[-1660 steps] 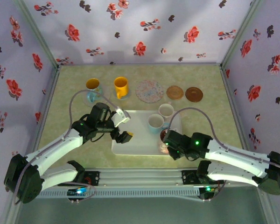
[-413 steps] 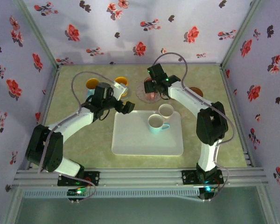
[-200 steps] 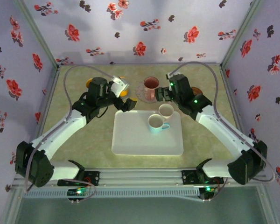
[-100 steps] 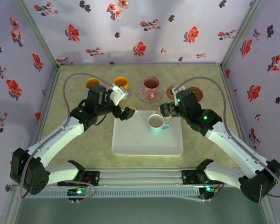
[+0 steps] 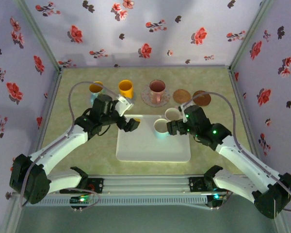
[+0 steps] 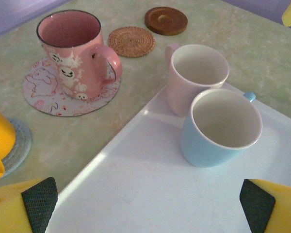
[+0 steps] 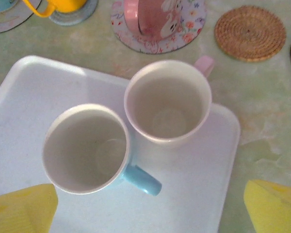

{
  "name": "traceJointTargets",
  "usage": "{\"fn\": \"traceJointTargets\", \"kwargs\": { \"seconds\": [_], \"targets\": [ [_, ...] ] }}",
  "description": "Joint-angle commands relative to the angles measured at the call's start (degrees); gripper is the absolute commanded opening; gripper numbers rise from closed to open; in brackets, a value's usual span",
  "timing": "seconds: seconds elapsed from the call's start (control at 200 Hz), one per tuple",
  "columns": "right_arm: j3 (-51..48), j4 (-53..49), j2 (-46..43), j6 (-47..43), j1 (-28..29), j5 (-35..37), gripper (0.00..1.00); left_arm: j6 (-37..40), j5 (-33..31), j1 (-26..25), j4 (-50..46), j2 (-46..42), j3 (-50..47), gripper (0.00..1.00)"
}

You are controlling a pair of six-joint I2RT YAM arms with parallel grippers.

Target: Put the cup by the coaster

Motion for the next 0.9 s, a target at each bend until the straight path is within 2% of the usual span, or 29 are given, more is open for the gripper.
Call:
{"fn": "traceJointTargets", "kwargs": {
  "seconds": [0.0,0.27,0.895],
  "targets": [
    [-1.0,2.8,0.7,4.7,0.3,-2.3,1.00,-1.2,0.9,-0.6,0.5,-1.2,-1.1,1.00],
    [-3.1,6.4,4.5,8.8,-0.4,-7.4,0.99,-1.6,1.0,-0.7,1.6,-0.9,-2.3,1.00],
    [-1.6,7.4,11.5,9.2,-3.7,-14.2,1.00,-1.5,1.1,-0.8,2.1,0.6,-2.1,1.00]
  ]
}}
